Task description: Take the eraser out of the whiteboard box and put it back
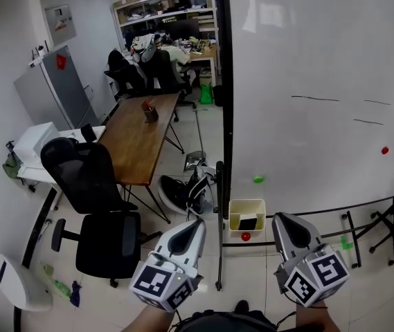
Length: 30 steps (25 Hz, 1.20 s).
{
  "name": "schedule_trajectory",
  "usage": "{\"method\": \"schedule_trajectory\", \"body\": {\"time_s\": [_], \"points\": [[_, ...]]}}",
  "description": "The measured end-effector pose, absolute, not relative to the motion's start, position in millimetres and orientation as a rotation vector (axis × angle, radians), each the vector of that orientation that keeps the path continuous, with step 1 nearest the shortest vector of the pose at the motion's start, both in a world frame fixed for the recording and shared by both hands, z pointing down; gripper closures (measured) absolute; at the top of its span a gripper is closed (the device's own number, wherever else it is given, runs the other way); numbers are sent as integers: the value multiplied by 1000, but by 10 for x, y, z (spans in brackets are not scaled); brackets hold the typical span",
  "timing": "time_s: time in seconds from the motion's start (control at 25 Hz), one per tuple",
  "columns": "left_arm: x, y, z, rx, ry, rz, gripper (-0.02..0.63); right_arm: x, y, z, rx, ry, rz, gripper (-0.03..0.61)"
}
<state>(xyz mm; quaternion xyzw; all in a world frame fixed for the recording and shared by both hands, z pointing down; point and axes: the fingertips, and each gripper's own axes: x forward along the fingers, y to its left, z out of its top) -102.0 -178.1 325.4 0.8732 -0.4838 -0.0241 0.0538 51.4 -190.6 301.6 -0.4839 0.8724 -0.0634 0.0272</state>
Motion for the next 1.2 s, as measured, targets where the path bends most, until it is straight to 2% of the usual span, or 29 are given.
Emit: {"method": "schedule_trajectory", "body": {"time_s": [0.28, 0.72, 0.96, 1.04, 1.2], "points": [[-812, -2085, 3242, 2644, -1499, -56, 586, 628, -2295, 3026, -1438, 2717, -214, 566], [-1418, -2756, 3199, 2736, -1403, -65, 586, 169, -2841, 3058, -1610, 2626, -195, 566], [-1410, -3011, 3247, 2767, -1332, -72, 586, 90, -3089, 3135, -1668, 2612, -189, 563], [-1394, -3066, 3309, 2758, -1323, -66, 586, 86, -3141, 3227, -1676, 2619, -209, 515], [-1405, -3163, 3474, 2723, -1318, -42, 586, 77, -3242, 3468, -1720, 2645, -262, 501]]}}
